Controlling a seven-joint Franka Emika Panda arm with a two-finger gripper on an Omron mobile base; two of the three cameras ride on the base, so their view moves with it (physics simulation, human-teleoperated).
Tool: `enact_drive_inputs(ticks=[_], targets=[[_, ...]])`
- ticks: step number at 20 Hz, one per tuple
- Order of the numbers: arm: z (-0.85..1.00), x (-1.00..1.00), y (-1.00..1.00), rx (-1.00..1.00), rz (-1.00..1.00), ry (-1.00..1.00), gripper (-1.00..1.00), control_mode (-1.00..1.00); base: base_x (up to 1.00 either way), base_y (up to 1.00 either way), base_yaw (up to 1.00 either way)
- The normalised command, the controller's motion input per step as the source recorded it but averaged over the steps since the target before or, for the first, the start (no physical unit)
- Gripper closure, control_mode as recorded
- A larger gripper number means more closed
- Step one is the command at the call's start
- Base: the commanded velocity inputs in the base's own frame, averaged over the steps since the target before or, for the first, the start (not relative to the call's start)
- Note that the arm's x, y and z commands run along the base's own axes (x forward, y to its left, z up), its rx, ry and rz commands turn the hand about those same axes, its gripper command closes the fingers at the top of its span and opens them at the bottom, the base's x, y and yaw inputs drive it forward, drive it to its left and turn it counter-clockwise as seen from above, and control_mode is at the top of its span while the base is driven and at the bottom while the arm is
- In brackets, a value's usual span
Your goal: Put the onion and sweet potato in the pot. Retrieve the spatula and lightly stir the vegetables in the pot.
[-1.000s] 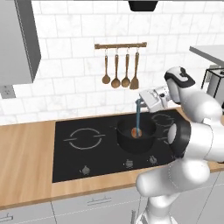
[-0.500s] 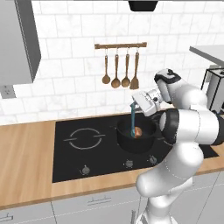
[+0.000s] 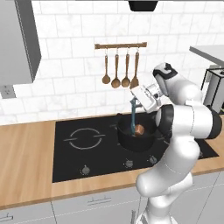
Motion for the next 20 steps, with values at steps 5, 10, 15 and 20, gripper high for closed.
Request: enact_drive_inputs(ticks=[5, 10, 15, 20], targets=[[0.2, -0.14, -0.02, 0.0, 0.0, 0.0, 1.0, -1.0, 0.0, 0.0, 0.0], [-0.04, -0.09, -0.01, 0.04, 0.0, 0.13, 1.0, -1.0, 0.0, 0.0, 0.0], [0.19, -0.11, 0.0, 0.32, 0.02, 0.15, 1.0, -1.0, 0.0, 0.0, 0.0], [0.04, 0.0, 0.0, 0.09, 0.02, 0.03, 1.0, -1.0, 0.0, 0.0, 0.0]])
